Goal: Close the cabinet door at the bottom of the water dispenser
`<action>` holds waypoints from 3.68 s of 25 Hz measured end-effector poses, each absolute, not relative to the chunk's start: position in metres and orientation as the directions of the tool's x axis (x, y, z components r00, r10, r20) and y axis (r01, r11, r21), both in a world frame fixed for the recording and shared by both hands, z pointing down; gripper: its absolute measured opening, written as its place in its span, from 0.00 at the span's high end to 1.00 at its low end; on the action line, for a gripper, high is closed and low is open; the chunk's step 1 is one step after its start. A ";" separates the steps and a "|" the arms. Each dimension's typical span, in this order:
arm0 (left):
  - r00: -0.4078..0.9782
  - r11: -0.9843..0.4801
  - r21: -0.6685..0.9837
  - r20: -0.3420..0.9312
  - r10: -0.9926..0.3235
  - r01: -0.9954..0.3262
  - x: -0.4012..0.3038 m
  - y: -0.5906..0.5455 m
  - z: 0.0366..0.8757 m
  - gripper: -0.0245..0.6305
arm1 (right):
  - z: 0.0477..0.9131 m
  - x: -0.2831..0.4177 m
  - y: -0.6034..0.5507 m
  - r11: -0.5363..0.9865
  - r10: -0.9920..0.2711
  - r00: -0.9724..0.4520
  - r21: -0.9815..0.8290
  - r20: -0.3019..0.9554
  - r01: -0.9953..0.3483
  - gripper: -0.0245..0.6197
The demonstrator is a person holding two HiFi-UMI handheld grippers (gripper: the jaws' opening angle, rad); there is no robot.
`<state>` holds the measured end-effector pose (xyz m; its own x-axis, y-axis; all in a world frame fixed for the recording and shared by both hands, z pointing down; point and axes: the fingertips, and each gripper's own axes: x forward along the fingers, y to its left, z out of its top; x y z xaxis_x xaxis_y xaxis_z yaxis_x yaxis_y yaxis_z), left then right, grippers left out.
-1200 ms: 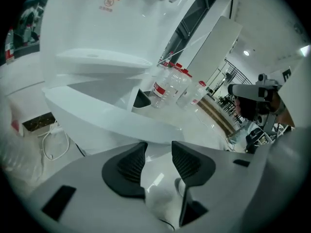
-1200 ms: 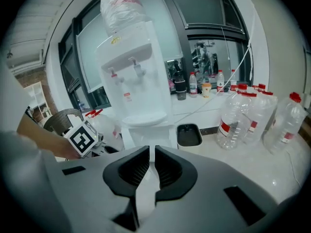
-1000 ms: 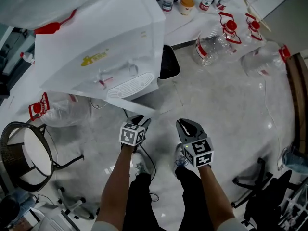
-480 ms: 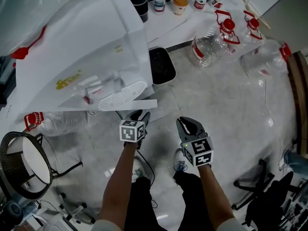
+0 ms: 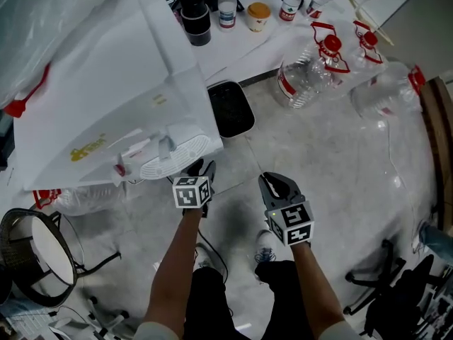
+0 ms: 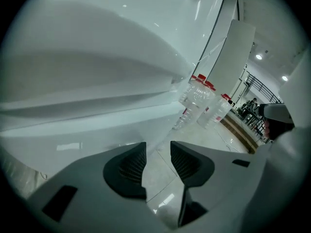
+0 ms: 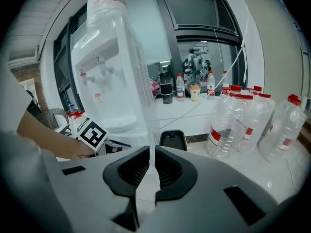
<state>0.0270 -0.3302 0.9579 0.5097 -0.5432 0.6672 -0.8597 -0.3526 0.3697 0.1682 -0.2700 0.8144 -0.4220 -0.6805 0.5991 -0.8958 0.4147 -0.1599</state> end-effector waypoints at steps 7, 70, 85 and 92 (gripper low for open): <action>0.463 -0.322 0.332 0.637 -0.616 -0.887 0.025 -0.349 0.959 0.71 | 0.813 0.177 -0.275 0.412 -0.697 -0.408 -0.136 0.590 -0.901 0.87; 0.502 -0.463 -0.432 0.027 -0.864 -0.774 -0.101 -0.200 0.068 0.93 | 0.072 0.051 -0.229 0.618 -0.760 -0.647 0.375 0.061 -0.691 0.92; 0.521 -0.472 -0.427 0.005 -0.854 -0.771 -0.108 -0.192 0.061 0.93 | 0.069 0.042 -0.224 0.621 -0.754 -0.655 0.381 0.050 -0.685 0.92; 0.516 -0.479 -0.413 0.026 -0.856 -0.774 -0.111 -0.188 0.070 0.93 | 0.078 0.044 -0.224 0.625 -0.756 -0.652 0.363 0.058 -0.691 0.92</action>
<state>-0.1107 -0.1885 0.0705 0.5163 -0.8560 0.0255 -0.7744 -0.4794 -0.4129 0.0442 -0.2242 0.0778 -0.6523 -0.7558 0.0578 -0.6915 0.6245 0.3631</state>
